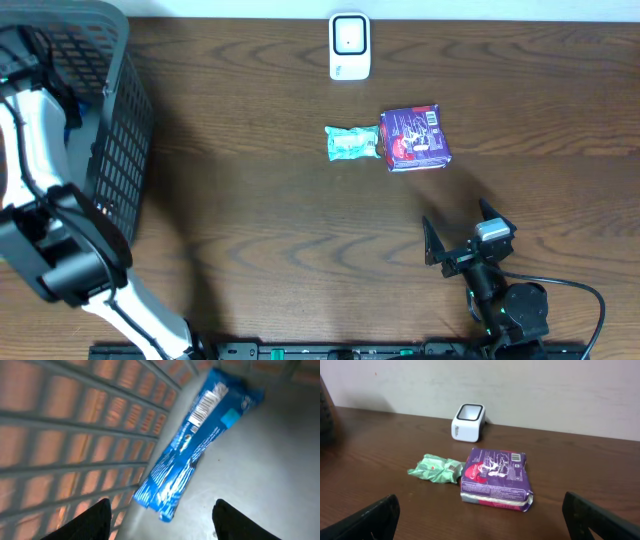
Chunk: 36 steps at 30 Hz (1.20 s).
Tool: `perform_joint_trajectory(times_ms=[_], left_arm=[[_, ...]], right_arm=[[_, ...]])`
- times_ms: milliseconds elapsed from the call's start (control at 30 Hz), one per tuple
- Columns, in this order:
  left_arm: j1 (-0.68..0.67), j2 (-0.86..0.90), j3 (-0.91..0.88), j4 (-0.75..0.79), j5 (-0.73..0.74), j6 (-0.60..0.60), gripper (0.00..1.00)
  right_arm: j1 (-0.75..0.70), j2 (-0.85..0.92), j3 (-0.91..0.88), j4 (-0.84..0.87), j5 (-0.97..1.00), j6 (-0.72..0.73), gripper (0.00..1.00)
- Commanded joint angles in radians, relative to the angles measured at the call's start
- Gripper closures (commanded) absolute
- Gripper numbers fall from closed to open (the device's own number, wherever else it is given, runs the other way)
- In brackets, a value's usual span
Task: Scan the item barcode
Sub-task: 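Reach into the basket and grasp the blue snack bar with left gripper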
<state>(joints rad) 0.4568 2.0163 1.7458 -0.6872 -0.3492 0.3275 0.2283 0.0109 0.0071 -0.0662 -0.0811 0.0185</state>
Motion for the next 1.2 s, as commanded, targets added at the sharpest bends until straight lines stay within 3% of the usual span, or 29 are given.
perform_joint_trajectory(times_ms=[0,233,533,933,967,1100,1167], left_arm=[[0.012,0.074,-0.004,0.052,-0.031,0.106,0.35],[0.034,0.161,-0.005,0.157,-0.011,0.161,0.36],[0.061,0.189,-0.008,0.182,0.167,0.175,0.35],[0.106,0.309,-0.011,0.2,0.167,0.177,0.36],[0.11,0.309,-0.014,0.198,0.167,0.177,0.43],[0.115,0.308,-0.019,0.186,0.166,0.176,0.92],[0.109,0.296,-0.019,0.167,0.166,0.166,0.93]], right_arm=[[-0.006,-0.006,-0.002,-0.004,0.001,0.014,0.01],[-0.006,-0.006,-0.002,-0.004,0.001,0.014,0.01],[-0.006,-0.006,-0.002,-0.004,0.001,0.014,0.01],[-0.006,-0.006,-0.002,-0.004,0.001,0.014,0.01],[-0.006,-0.006,-0.002,-0.004,0.001,0.014,0.01],[-0.006,-0.006,-0.002,-0.004,0.001,0.014,0.01],[-0.006,-0.006,-0.002,-0.004,0.001,0.014,0.01]])
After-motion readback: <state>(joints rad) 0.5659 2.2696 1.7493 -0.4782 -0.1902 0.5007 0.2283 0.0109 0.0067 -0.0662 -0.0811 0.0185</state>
